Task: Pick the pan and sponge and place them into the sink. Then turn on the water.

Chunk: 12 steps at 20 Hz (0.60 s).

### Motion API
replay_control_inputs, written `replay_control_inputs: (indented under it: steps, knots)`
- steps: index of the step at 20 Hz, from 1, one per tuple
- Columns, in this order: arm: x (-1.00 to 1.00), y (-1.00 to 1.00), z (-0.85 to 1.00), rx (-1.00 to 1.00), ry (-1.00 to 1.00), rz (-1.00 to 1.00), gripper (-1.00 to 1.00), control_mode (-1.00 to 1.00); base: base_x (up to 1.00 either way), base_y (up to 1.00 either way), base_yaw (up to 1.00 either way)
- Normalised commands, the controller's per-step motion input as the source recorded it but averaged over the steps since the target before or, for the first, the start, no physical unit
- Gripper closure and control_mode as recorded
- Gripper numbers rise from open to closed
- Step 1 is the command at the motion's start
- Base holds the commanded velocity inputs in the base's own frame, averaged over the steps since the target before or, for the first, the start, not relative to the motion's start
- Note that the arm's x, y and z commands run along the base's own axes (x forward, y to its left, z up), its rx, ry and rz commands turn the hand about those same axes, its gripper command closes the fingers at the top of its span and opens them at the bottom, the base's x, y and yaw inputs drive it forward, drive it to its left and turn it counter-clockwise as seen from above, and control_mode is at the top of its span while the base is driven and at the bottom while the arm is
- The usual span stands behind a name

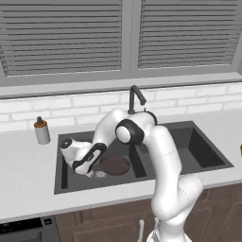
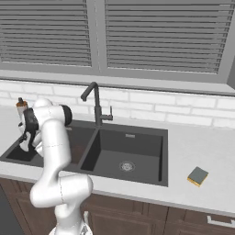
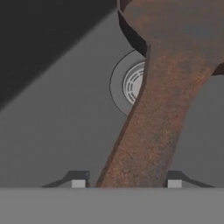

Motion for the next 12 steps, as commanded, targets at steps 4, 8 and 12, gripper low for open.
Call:
replay_control_inputs:
  steps: [4,8,12]
  knots:
    - [0.02,-0.59,-0.41,0.01,-0.03,0.0,-1.0,-1.0,0.0,0.0,0.0]
    - [-0.13,-0.63,0.04,0.08,-0.16,0.0,-1.0,-1.0,0.0,0.0,0.0]
    - [-0.3,-0.23,0.42,0.05,-0.18,0.0,-1.0,-1.0,0.0,0.0,0.0]
